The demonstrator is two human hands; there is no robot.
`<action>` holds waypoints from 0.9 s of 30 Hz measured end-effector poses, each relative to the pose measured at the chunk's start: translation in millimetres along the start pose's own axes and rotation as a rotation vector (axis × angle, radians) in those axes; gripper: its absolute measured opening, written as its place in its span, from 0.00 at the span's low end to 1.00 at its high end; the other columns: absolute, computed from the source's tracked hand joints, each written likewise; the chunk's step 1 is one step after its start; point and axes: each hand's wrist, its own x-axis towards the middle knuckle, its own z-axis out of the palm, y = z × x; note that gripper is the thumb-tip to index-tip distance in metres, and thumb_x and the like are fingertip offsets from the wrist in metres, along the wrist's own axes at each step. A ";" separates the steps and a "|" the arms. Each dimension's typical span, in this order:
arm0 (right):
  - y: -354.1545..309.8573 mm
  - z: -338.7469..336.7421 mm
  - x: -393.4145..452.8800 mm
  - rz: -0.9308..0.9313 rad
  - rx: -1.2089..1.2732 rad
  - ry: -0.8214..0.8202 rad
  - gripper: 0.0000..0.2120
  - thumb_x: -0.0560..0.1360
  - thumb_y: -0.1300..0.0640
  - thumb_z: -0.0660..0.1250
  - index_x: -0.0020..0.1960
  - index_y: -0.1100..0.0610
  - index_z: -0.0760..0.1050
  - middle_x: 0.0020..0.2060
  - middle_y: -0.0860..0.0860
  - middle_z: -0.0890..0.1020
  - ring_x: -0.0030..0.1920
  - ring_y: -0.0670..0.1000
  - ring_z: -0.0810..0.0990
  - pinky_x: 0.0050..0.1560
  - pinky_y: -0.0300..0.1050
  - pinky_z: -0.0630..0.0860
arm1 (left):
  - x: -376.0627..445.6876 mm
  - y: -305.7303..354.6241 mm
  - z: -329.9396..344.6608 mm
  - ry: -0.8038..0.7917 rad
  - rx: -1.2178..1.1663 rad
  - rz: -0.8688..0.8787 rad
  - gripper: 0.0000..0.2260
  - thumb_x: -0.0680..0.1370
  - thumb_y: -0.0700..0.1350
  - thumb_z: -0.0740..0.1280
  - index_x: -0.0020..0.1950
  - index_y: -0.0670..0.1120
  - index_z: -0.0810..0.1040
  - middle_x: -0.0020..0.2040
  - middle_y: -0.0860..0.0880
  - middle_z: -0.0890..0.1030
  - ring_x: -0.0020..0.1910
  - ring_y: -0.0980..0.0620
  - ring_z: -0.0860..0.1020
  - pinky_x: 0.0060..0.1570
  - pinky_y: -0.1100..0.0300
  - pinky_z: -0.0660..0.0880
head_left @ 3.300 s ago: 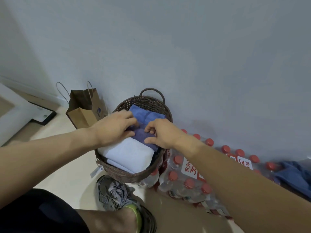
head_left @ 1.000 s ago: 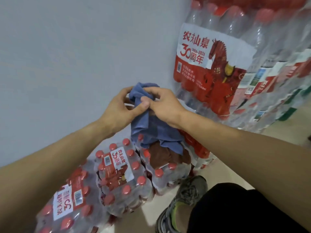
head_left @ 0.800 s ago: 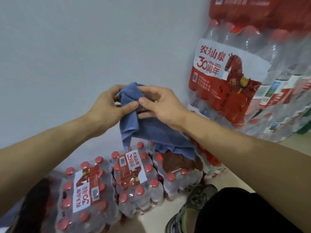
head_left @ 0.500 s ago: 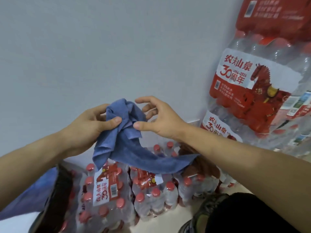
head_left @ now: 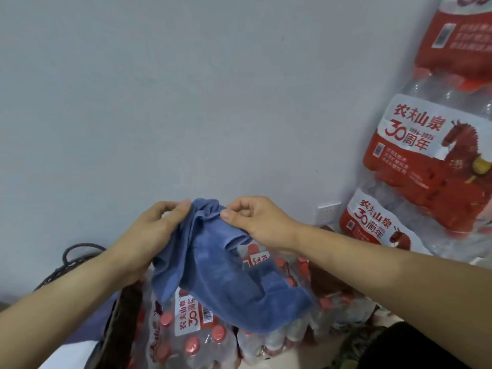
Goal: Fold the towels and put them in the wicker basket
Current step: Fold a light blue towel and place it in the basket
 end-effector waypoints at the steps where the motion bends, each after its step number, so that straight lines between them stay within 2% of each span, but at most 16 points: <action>1: -2.3 3.2 0.9 0.006 0.052 -0.007 0.06 0.79 0.56 0.67 0.50 0.59 0.78 0.39 0.54 0.83 0.38 0.48 0.81 0.42 0.42 0.79 | -0.7 2.1 -6.2 -0.042 0.072 0.054 0.22 0.71 0.65 0.67 0.60 0.57 0.76 0.52 0.56 0.83 0.45 0.60 0.83 0.41 0.62 0.77; 3: -7.2 8.9 2.6 0.016 0.136 -0.029 0.08 0.80 0.56 0.65 0.51 0.61 0.78 0.40 0.53 0.83 0.38 0.47 0.81 0.41 0.41 0.79 | -2.8 3.7 -14.4 -0.206 0.193 0.168 0.25 0.68 0.65 0.71 0.64 0.64 0.71 0.55 0.61 0.79 0.49 0.62 0.82 0.41 0.64 0.79; 5: -11.4 13.4 4.2 0.005 0.124 -0.034 0.12 0.81 0.54 0.64 0.53 0.64 0.78 0.41 0.53 0.82 0.40 0.47 0.80 0.42 0.39 0.78 | -2.1 0.5 -15.4 -0.302 0.285 0.302 0.24 0.70 0.57 0.74 0.64 0.62 0.73 0.56 0.61 0.80 0.52 0.59 0.82 0.48 0.62 0.81; 7: -13.3 16.1 6.4 -0.016 0.102 -0.028 0.13 0.81 0.53 0.64 0.52 0.64 0.79 0.41 0.53 0.82 0.40 0.47 0.80 0.42 0.38 0.77 | 1.0 -1.1 -13.8 -0.284 0.310 0.411 0.17 0.73 0.52 0.73 0.61 0.56 0.77 0.54 0.59 0.82 0.53 0.59 0.82 0.52 0.63 0.79; 9: -18.2 16.4 8.2 0.004 0.155 0.012 0.10 0.80 0.54 0.66 0.47 0.60 0.79 0.37 0.51 0.83 0.37 0.47 0.80 0.39 0.39 0.78 | 5.3 -1.3 -17.4 -0.246 0.308 0.440 0.11 0.76 0.52 0.69 0.57 0.53 0.81 0.51 0.57 0.84 0.52 0.59 0.82 0.50 0.65 0.78; 12: -23.3 10.5 11.2 0.035 0.191 0.081 0.09 0.78 0.53 0.69 0.43 0.58 0.78 0.34 0.52 0.82 0.35 0.50 0.80 0.37 0.43 0.77 | 12.0 -5.0 -27.3 -0.243 0.500 0.458 0.10 0.79 0.54 0.64 0.51 0.52 0.84 0.46 0.57 0.85 0.47 0.59 0.83 0.49 0.61 0.78; 14: -24.7 6.1 11.3 0.068 0.157 0.044 0.15 0.77 0.48 0.69 0.45 0.61 0.79 0.37 0.57 0.82 0.39 0.54 0.80 0.43 0.48 0.77 | 14.2 -7.4 -31.1 -0.235 0.539 0.486 0.10 0.80 0.53 0.63 0.47 0.56 0.84 0.44 0.61 0.85 0.45 0.62 0.82 0.46 0.67 0.76; 16: -25.7 4.0 9.7 0.123 0.130 -0.037 0.27 0.74 0.40 0.69 0.50 0.66 0.80 0.42 0.61 0.82 0.42 0.57 0.81 0.47 0.50 0.78 | 15.6 -6.6 -34.9 -0.236 0.418 0.468 0.10 0.80 0.52 0.62 0.48 0.55 0.84 0.45 0.60 0.85 0.45 0.63 0.82 0.45 0.70 0.75; 17: -26.0 2.9 9.1 0.139 0.125 -0.071 0.32 0.71 0.36 0.69 0.52 0.67 0.79 0.43 0.61 0.82 0.43 0.57 0.81 0.48 0.51 0.78 | 17.6 -5.6 -37.3 -0.222 0.355 0.446 0.11 0.79 0.52 0.62 0.49 0.53 0.84 0.45 0.57 0.86 0.46 0.61 0.83 0.47 0.67 0.77; 19: -24.8 -1.9 9.0 0.125 0.123 -0.140 0.38 0.66 0.33 0.70 0.53 0.69 0.78 0.46 0.63 0.82 0.45 0.58 0.81 0.51 0.53 0.78 | 20.9 -4.6 -42.0 -0.174 0.254 0.399 0.13 0.81 0.50 0.61 0.51 0.47 0.84 0.46 0.49 0.86 0.48 0.50 0.84 0.52 0.54 0.79; 21: -24.4 -8.9 8.9 0.076 0.116 -0.233 0.33 0.64 0.35 0.73 0.53 0.63 0.81 0.48 0.61 0.84 0.47 0.55 0.82 0.52 0.53 0.79 | 21.9 -4.5 -43.0 -0.116 0.186 0.361 0.11 0.82 0.44 0.61 0.49 0.43 0.83 0.44 0.43 0.85 0.46 0.40 0.83 0.52 0.42 0.79; 23: -24.1 -16.0 8.1 0.062 0.098 -0.343 0.20 0.65 0.45 0.79 0.52 0.54 0.82 0.48 0.54 0.85 0.49 0.52 0.83 0.49 0.46 0.79 | 21.2 -3.0 -41.0 -0.068 0.183 0.348 0.10 0.82 0.44 0.63 0.46 0.45 0.82 0.41 0.43 0.85 0.41 0.42 0.83 0.45 0.44 0.80; 25: -22.6 -21.8 9.2 0.079 -0.003 -0.400 0.17 0.67 0.56 0.80 0.54 0.51 0.82 0.51 0.52 0.85 0.52 0.52 0.84 0.49 0.44 0.79 | 18.8 0.5 -39.5 -0.049 0.214 0.338 0.11 0.81 0.46 0.64 0.43 0.47 0.82 0.39 0.45 0.85 0.38 0.46 0.83 0.41 0.50 0.79; 27: -18.3 -26.0 11.5 0.113 -0.064 -0.433 0.15 0.70 0.60 0.77 0.55 0.54 0.82 0.53 0.54 0.85 0.54 0.54 0.83 0.51 0.46 0.79 | 19.1 3.3 -39.4 -0.042 0.248 0.333 0.13 0.81 0.49 0.64 0.42 0.44 0.81 0.39 0.43 0.84 0.37 0.46 0.81 0.41 0.51 0.78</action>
